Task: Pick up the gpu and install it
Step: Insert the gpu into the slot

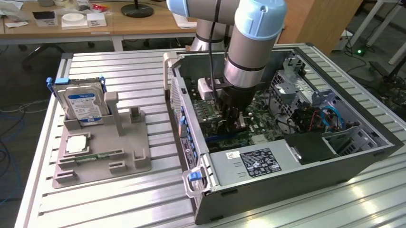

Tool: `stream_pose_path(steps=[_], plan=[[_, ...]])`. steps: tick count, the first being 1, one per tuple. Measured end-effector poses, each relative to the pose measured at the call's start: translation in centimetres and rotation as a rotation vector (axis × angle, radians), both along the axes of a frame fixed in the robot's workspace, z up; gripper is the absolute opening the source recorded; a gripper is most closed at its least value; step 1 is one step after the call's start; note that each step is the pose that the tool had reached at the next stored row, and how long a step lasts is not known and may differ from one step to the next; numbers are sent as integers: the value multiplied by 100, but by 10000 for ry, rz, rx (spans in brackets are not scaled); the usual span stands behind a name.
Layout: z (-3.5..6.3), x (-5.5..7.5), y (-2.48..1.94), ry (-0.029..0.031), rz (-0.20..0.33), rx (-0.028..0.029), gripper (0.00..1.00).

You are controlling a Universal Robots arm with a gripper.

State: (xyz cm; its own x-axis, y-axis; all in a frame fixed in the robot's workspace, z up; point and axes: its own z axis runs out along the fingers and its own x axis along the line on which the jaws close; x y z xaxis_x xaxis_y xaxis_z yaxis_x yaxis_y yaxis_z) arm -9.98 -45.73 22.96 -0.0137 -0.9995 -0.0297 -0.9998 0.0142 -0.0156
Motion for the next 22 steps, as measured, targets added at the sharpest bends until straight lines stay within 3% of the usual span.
stream_pose_path(steps=[22], plan=[[0,21,0,0,-40,0,27]])
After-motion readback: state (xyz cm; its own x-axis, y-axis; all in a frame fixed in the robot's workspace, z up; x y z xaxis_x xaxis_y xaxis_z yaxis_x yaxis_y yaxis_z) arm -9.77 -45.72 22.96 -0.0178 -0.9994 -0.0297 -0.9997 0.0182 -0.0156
